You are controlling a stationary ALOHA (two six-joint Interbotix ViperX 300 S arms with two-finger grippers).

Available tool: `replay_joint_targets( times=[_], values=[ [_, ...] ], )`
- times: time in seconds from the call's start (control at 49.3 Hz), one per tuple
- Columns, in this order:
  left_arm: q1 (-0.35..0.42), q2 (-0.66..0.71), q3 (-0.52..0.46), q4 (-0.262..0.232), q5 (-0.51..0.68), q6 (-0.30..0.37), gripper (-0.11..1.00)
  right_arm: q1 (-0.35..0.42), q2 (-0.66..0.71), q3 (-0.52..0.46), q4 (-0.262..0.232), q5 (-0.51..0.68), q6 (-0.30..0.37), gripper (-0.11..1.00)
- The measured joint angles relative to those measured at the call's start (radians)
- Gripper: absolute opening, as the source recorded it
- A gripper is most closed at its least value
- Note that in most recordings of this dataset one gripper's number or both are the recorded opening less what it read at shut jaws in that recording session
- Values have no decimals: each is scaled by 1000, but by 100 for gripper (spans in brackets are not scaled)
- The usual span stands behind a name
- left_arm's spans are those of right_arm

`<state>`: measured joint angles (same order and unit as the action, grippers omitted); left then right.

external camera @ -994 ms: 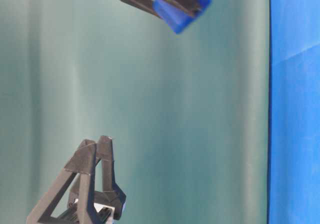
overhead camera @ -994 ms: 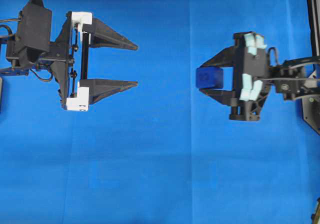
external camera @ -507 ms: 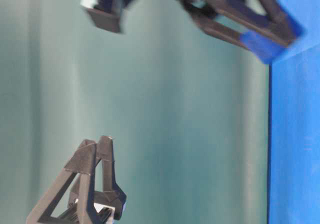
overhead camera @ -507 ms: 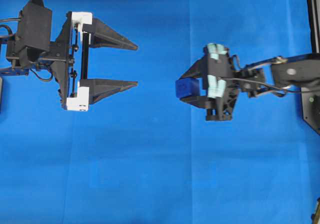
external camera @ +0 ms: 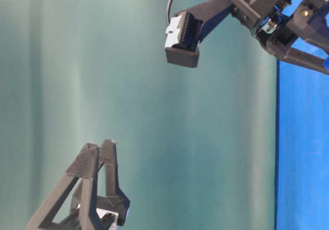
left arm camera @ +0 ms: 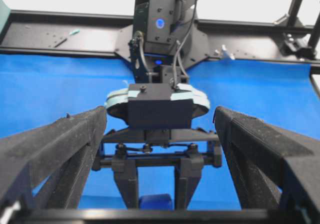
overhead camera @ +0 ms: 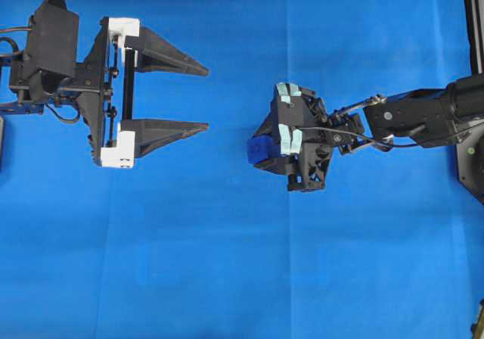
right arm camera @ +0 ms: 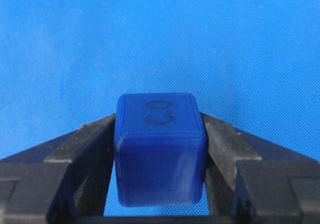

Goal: Handover the blue block to the right arm after grasping it with the left arm, then place it in the designated position.
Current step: 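Rotate and lower the held cube toward the table center with the right gripper, then open the right gripper to release the cube on the table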

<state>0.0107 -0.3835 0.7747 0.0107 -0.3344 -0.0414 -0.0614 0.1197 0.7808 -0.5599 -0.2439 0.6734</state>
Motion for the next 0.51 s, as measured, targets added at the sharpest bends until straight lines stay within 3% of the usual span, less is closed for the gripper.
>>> replay_joint_targets(
  times=[0.507],
  values=[
    [2, 0, 0, 0, 0, 0, 93, -5, 3, 8, 9, -5, 2, 42]
  ],
)
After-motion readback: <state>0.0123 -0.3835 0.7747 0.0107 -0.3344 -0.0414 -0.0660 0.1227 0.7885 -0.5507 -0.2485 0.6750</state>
